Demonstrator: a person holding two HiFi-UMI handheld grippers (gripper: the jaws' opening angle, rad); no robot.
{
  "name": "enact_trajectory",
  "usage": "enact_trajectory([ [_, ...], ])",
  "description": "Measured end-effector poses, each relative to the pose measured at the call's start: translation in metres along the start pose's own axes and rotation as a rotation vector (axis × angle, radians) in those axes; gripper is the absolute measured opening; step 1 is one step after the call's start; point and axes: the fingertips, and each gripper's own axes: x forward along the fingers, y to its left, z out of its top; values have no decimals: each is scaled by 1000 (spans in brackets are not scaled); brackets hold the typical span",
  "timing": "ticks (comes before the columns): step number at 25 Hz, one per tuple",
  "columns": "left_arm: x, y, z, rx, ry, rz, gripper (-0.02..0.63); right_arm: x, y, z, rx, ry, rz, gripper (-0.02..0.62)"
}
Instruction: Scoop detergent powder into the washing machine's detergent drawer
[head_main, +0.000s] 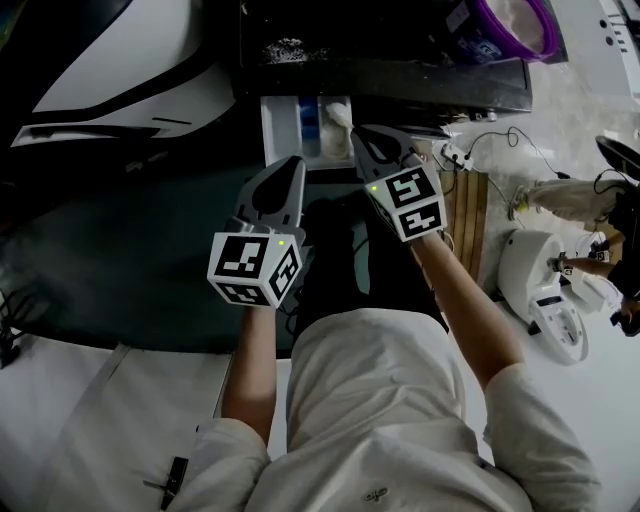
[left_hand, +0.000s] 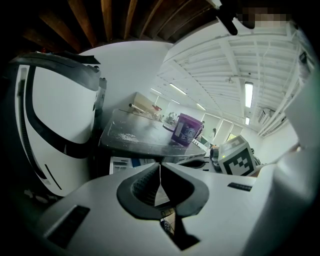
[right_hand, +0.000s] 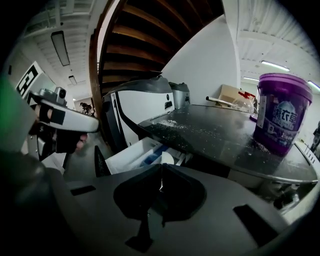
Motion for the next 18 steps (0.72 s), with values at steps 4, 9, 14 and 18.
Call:
enact_trajectory([
  [4, 0, -1, -1, -2, 3, -2, 20, 0, 3, 3, -57, 5, -12, 9],
  [9, 0, -2, -1, 0, 1, -7, 20, 1, 4, 4, -132, 16, -35, 9],
  [14, 1, -2, 0, -3, -2, -6, 20, 2, 5, 4, -191, 30, -53, 9],
  [18, 0, -1, 0, -7, -2, -4, 20, 3, 9, 2, -291, 46, -74, 9],
])
